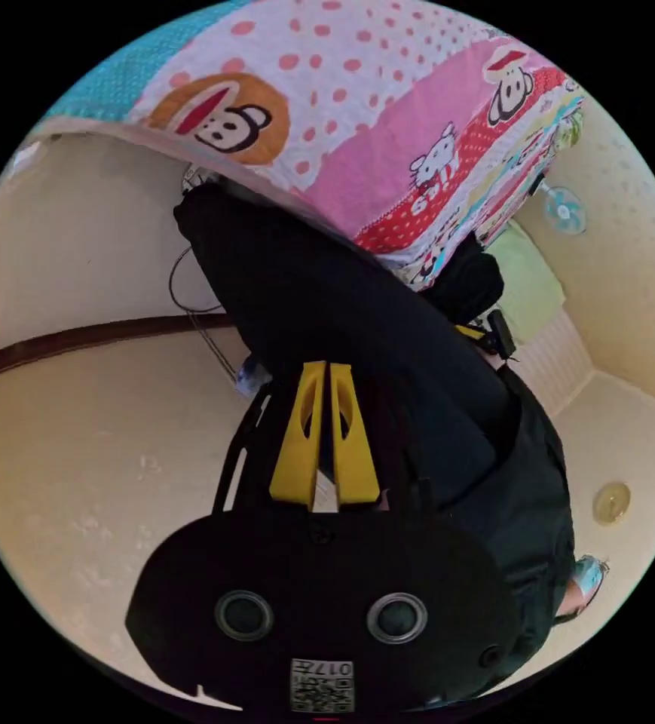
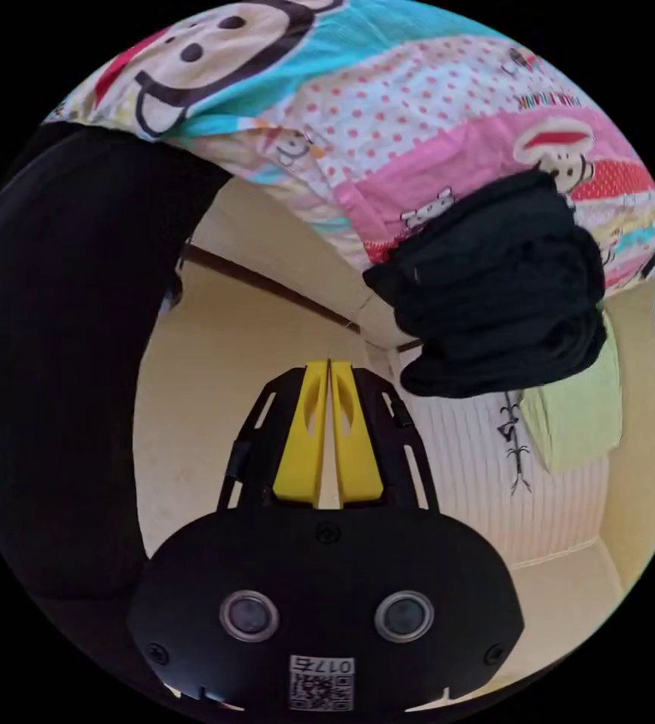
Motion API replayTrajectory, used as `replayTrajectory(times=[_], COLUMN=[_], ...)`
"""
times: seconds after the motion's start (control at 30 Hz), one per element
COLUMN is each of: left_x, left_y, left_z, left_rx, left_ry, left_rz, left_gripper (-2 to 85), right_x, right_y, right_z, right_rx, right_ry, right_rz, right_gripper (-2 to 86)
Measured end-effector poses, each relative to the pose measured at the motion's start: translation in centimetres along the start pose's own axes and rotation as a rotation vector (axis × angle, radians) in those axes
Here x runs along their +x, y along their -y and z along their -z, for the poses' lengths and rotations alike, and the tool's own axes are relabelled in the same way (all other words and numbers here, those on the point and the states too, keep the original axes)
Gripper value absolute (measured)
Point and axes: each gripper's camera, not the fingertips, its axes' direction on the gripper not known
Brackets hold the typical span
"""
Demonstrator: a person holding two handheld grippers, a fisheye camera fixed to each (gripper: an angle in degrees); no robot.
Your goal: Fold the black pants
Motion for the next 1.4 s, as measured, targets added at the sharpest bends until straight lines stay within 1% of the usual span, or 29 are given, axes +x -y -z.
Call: replayTrajectory(times=[0.03,0.07,0.1,0.13,0.17,0.2,0.23,0.27,0.3,0.33,0.37,0.47,0.5,0.6,0.63,0.67,0.7,0.77,0.8,0.87,0.97,1.03,1.1,1.13,1.2,1.23,1.3,1.33,1.4], left_x=[-0.4,-0.7,-1.4,-2.0,-2.3,-2.4,-2.1,-1.8,-1.0,0.2,1.0,5.6,7.9,13.9,16.3,17.4,19.4,22.0,23.4,25.1,27.4,29.0,30.0,30.4,30.3,29.9,29.1,28.8,28.5], left_y=[0.5,0.7,0.8,0.6,0.5,0.2,0.1,0.0,0.1,0.3,0.4,1.3,1.8,3.1,3.7,3.9,4.5,5.3,5.8,6.5,7.4,7.8,7.9,7.9,8.0,8.1,8.1,8.1,7.9], left_z=[-0.5,-0.7,-1.2,-1.6,-1.8,-2.2,-2.8,-3.0,-3.4,-3.6,-3.6,-3.4,-3.4,-4.3,-4.9,-5.2,-6.0,-7.3,-8.3,-9.7,-12.1,-14.3,-16.1,-17.3,-19.0,-19.9,-20.9,-21.4,-21.9], left_rx=[-0.068,-0.099,-0.143,-0.162,-0.164,-0.159,-0.146,-0.136,-0.110,-0.083,-0.068,-0.013,0.003,0.018,0.024,0.029,0.040,0.059,0.074,0.107,0.180,0.226,0.256,0.277,0.303,0.320,0.365,0.410,0.481], left_ry=[0.058,0.067,0.051,-0.002,-0.039,-0.128,-0.226,-0.271,-0.341,-0.373,-0.371,-0.221,-0.128,0.110,0.199,0.238,0.300,0.350,0.365,0.357,0.296,0.296,0.313,0.321,0.307,0.273,0.188,0.115,0.006], left_rz=[0.077,0.116,0.194,0.268,0.299,0.342,0.363,0.366,0.363,0.354,0.349,0.319,0.300,0.239,0.215,0.204,0.184,0.162,0.155,0.159,0.162,0.139,0.114,0.102,0.109,0.135,0.170,0.175,0.165], left_gripper=[-0.9,-0.9,-1.0,-1.0,-1.0,-1.0,-1.0,-1.0,-1.0,-1.0,-1.0,-1.0,-1.0,-1.0,-1.0,-1.0,-1.0,-1.0,-1.0,-1.0,-1.0,-1.0,-1.0,-1.0,-1.0,-1.0,-1.0,-1.0,-1.0], right_x=[0.5,0.9,1.1,1.2,1.0,0.7,-0.1,-1.4,-2.2,-3.8,-5.4,-6.6,-6.1,-1.3,1.7,4.8,6.3,12.0,13.3,17.3,20.0,20.9,21.9,22.6,23.6,24.4,26.0,27.2,29.1], right_y=[-1.5,-3.1,-3.9,-5.5,-6.9,-7.6,-8.9,-9.8,-10.0,-10.2,-10.2,-10.9,-11.2,-13.3,-14.4,-15.5,-16.1,-18.3,-18.9,-19.9,-19.5,-20.5,-21.7,-22.7,-24.2,-25.0,-25.3,-24.7,-22.6], right_z=[-1.6,-3.2,-4.0,-5.9,-8.0,-9.2,-11.5,-14.1,-15.6,-18.5,-21.2,-26.3,-27.0,-29.7,-30.4,-30.5,-30.2,-27.6,-26.9,-24.9,-24.6,-25.5,-27.3,-28.8,-30.6,-31.3,-32.0,-32.1,-32.2], right_rx=[0.033,0.088,0.119,0.181,0.232,0.258,0.314,0.352,0.352,0.324,0.294,0.309,0.329,0.505,0.614,0.727,0.779,0.955,1.005,1.097,1.130,1.164,1.200,1.245,1.323,1.370,1.442,1.457,1.421], right_ry=[0.128,0.283,0.363,0.513,0.644,0.707,0.832,0.946,0.999,1.094,1.183,1.336,1.348,1.381,1.382,1.343,1.299,1.053,1.006,0.885,0.804,0.817,0.886,0.931,0.947,0.926,0.900,0.891,0.876], right_rz=[-0.062,-0.121,-0.150,-0.219,-0.298,-0.336,-0.395,-0.434,-0.454,-0.482,-0.490,-0.507,-0.525,-0.655,-0.711,-0.753,-0.763,-0.798,-0.803,-0.831,-0.792,-0.839,-0.860,-0.872,-0.875,-0.872,-0.788,-0.712,-0.611], right_gripper=[0.5,0.5,0.5,0.4,0.4,0.4,0.4,0.4,0.4,0.4,0.5,0.7,0.8,1.4,1.8,2.5,2.9,5.2,5.6,6.8,7.3,7.6,8.1,8.6,9.7,10.3,11.5,12.0,12.6])
